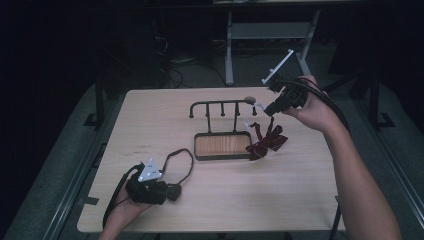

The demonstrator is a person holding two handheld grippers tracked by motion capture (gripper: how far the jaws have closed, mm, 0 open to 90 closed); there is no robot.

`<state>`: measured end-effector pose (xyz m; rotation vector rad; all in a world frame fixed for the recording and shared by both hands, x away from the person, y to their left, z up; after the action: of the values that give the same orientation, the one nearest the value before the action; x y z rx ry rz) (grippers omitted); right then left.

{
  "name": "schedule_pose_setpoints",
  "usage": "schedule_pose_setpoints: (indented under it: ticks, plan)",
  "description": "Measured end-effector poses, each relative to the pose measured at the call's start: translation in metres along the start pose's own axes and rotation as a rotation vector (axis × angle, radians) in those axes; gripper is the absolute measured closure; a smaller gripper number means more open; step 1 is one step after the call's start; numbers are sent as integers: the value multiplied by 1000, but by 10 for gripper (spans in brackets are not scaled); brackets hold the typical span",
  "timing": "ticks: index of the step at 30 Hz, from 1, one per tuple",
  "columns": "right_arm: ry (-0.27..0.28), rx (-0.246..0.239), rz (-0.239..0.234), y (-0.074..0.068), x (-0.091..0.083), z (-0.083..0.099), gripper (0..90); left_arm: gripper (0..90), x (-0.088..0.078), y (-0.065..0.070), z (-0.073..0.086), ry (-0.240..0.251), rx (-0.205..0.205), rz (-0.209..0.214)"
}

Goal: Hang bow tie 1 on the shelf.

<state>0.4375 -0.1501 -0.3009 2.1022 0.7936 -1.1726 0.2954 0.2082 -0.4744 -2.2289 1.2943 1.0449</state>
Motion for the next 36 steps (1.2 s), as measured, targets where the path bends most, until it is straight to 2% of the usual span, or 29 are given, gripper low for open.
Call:
schedule_pose_setpoints:
  ticks: [5, 13, 18, 29, 36]
  plan:
    - [-14, 41, 10, 10, 6, -4, 848, 270, 0, 0, 0, 3, 0, 2]
    - [-26, 82, 6, 16, 19, 1, 845, 270, 0, 0, 0, 2, 3, 1]
    - [-33, 86, 12, 17, 23, 3, 841, 270, 0, 1, 0, -4, 4, 4]
    - [-14, 84, -14, 14, 22, 7, 812, 270, 0, 1, -1, 2, 0, 4]
    - [-8, 86, -59, 9, 29, 19, 784, 270, 2, 1, 0, -1, -6, 5]
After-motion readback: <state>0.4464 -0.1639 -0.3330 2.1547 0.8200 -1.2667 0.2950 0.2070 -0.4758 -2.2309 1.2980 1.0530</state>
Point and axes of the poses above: each handheld gripper's, and its own axes: x roughly forward along the jaws, z roughly out of its underside, y roughly to its right, the point moved 6 cm from there along x, roughly forward along the jaws, and after that the axes turned 12 degrees about z, right-handed, at the moved point
